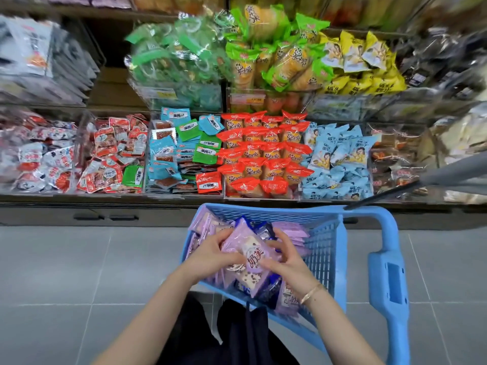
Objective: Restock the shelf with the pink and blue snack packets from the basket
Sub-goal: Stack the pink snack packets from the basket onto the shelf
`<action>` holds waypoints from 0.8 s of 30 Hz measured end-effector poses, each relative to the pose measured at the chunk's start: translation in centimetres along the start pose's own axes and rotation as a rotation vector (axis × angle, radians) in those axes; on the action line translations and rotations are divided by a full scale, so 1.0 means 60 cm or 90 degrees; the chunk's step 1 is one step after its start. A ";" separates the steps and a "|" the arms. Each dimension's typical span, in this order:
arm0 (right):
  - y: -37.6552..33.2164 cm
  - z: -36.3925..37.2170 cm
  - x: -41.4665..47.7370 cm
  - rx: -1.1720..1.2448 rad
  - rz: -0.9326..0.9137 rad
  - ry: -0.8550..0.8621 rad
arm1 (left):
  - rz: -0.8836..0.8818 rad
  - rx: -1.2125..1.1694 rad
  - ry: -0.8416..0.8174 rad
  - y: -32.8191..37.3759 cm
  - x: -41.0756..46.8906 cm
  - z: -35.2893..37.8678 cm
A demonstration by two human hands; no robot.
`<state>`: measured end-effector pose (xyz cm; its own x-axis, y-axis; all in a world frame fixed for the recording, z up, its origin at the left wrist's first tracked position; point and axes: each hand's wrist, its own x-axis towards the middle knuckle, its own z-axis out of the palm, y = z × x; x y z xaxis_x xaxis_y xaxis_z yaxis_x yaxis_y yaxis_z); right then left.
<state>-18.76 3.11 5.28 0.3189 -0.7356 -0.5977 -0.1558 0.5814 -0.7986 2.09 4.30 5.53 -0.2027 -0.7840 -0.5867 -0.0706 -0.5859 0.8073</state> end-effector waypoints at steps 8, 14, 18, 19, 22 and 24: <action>0.003 0.005 0.018 0.065 0.007 -0.004 | -0.038 -0.210 -0.035 0.032 0.008 0.012; 0.017 0.002 0.023 0.361 0.043 -0.002 | -0.037 -0.334 -0.007 0.019 0.010 0.031; 0.021 -0.003 0.020 0.343 0.054 0.009 | -0.048 -0.295 -0.003 0.021 0.020 0.041; 0.021 -0.006 0.018 0.328 0.058 0.024 | -0.055 -0.299 0.005 0.020 0.022 0.044; 0.022 -0.025 0.016 0.345 0.078 0.100 | -0.080 -0.347 0.062 0.012 0.027 0.045; 0.024 -0.040 0.012 0.370 0.083 0.131 | -0.092 -0.371 0.084 0.006 0.028 0.041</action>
<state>-20.98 2.58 3.50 0.1363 -0.6642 -0.7350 0.3711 0.7222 -0.5838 -0.71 3.28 5.00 -0.1064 -0.6854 -0.7204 0.4650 -0.6747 0.5732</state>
